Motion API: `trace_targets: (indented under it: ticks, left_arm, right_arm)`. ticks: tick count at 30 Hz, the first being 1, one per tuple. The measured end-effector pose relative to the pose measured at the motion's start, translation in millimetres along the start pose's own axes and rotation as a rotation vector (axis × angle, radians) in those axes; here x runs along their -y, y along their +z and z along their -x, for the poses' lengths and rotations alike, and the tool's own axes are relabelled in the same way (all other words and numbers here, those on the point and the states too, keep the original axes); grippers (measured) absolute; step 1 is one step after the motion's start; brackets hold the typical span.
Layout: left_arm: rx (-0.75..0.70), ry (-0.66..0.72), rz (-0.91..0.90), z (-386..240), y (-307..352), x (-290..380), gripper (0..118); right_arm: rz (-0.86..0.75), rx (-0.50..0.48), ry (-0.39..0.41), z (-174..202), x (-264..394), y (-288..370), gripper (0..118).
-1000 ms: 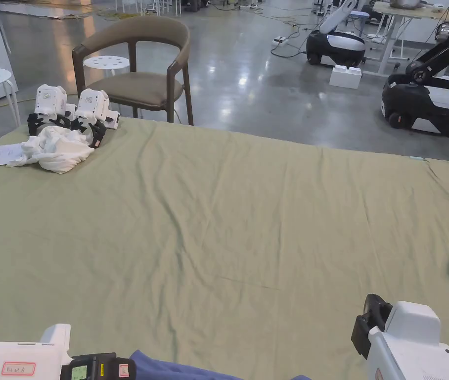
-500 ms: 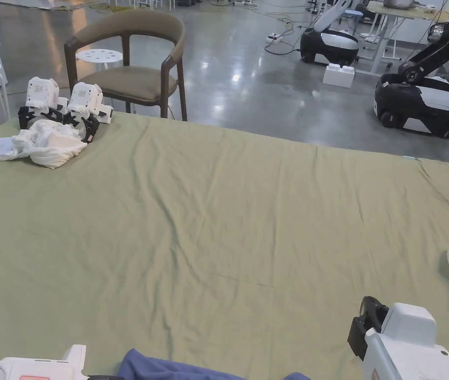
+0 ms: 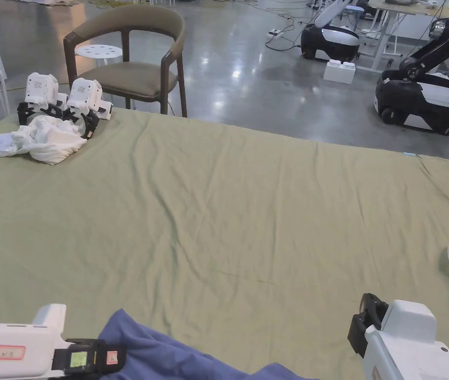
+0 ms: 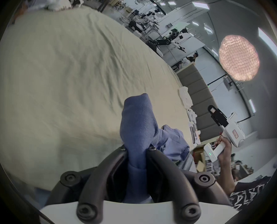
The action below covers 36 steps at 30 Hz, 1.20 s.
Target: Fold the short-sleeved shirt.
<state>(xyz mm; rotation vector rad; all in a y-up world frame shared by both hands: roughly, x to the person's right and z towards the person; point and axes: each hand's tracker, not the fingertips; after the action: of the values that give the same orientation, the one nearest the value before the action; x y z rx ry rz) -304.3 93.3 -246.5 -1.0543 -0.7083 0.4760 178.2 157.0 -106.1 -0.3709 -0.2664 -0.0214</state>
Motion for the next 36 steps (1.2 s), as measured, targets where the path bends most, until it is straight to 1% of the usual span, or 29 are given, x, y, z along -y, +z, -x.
trace_targets:
  ticks: [2,3,6,10,14,17,20,26,28,36]
  left_arm:
    - [-0.068,-0.025,-0.011,-14.5,24.7,-8.4,11]
    - [-0.114,0.009,-0.023,-15.5,36.2,-12.8,11]
    - [-0.233,0.008,-0.072,-21.2,67.1,-24.4,11]
    - [-0.377,-0.046,-0.076,-44.2,74.1,-27.4,11]
    - [-0.39,-0.073,-0.063,-72.4,55.9,-22.1,11]
    - [-0.395,-0.149,-0.011,-98.0,34.6,-15.8,11]
    - [-0.357,-0.147,0.01,-121.1,19.0,-11.9,12]
    - [-0.292,-0.207,0.081,-141.5,-20.5,-4.4,12]
    - [-0.274,-0.199,0.105,-146.3,-36.5,1.3,12]
    - [-0.279,-0.201,0.175,-165.6,-110.2,32.7,12]
  right_arm:
    - [0.0,-0.002,-0.001,-0.4,-0.5,-1.3,0]
    - [-0.001,-0.003,-0.003,-0.4,-0.5,-1.8,0]
    - [-0.001,-0.011,-0.003,1.4,-0.5,-3.7,0]
    - [0.0,-0.027,-0.004,4.8,2.2,-6.3,0]
    - [0.003,-0.036,-0.009,7.4,3.8,-5.9,0]
    - [0.012,-0.036,-0.003,7.1,6.2,-5.5,0]
    - [0.015,-0.026,0.0,4.3,8.3,-3.1,0]
    - [0.025,-0.002,0.0,-3.3,12.0,-1.0,0]
    - [0.027,0.002,-0.003,-4.9,13.3,0.0,0]
    - [0.038,0.015,-0.004,-8.9,15.5,1.7,0]
